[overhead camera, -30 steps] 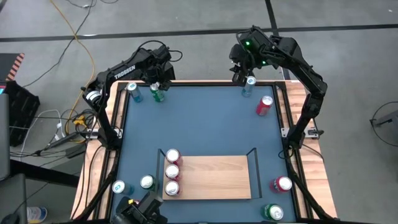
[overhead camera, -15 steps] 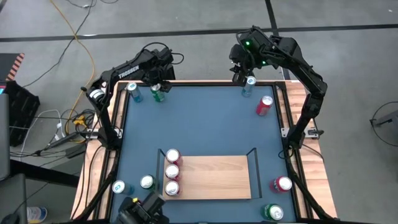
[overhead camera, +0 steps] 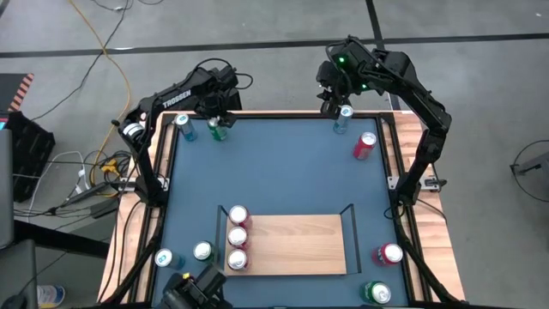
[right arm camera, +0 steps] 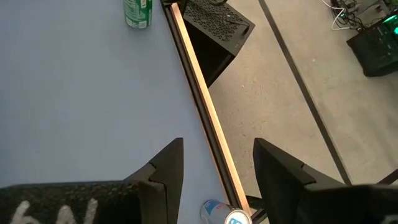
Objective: Place canned beverage on shelf
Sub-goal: Put the top left green soda can on the shelf aligned with the left red soda can
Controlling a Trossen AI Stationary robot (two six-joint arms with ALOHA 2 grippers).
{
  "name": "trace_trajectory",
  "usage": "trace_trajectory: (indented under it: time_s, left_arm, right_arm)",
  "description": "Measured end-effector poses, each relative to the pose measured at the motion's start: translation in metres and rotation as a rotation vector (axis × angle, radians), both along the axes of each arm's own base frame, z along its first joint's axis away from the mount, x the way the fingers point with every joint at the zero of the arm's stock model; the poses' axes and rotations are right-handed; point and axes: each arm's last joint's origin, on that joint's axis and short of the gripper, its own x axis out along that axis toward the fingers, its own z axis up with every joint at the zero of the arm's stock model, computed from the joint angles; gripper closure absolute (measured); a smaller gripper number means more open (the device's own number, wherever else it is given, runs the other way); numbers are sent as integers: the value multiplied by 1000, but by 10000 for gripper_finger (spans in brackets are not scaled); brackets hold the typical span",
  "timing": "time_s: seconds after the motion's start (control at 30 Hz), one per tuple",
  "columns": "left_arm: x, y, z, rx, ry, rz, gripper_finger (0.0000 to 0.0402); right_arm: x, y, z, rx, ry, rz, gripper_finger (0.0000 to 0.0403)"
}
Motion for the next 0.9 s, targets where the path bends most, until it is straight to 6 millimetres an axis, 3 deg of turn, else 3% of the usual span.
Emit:
trace_trajectory:
  time_s: [0.6,0.9]
  left_arm:
    - [12,-17,2,-26,26,13,168]
    - [17,-12,2,56,4,9,123]
  right_arm:
    - [0,0,0,-5,4,5,227]
    - [0,0,0,6,-2,17,227]
